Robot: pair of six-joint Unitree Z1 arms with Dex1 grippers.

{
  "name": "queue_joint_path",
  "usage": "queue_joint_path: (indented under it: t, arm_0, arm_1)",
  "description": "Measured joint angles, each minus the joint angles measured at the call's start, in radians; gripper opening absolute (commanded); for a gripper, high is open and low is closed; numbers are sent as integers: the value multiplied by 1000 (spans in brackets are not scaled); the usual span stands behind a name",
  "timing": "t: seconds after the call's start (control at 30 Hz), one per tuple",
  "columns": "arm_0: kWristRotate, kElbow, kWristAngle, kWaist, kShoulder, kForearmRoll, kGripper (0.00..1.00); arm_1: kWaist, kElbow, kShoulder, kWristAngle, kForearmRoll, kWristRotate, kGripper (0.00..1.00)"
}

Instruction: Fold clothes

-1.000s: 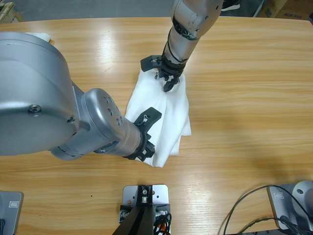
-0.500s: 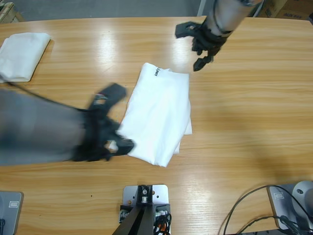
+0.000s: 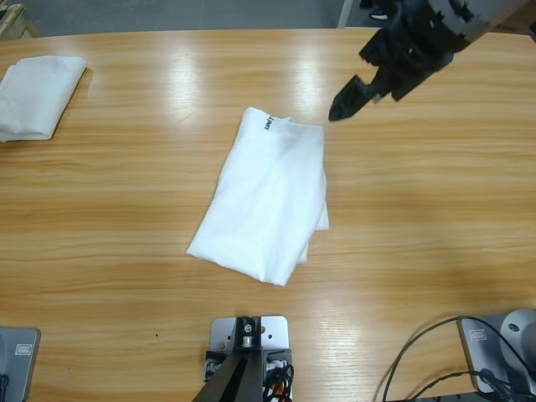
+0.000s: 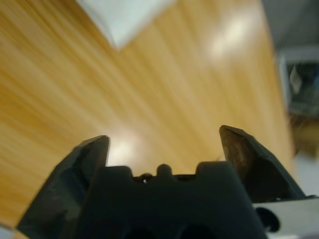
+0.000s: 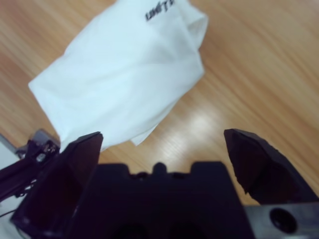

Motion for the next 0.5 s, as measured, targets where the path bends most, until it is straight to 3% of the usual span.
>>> queue_joint_path:
  t: [0.27, 0.5]
  arm_0:
    - [-103, -301, 0, 233, 268, 40, 973]
    - [-76, -765, 15, 375, 589, 289, 973]
  arm_1:
    - [34, 10, 23, 25, 0, 0, 1000]
    - [38, 9, 79, 41, 0, -6, 1000]
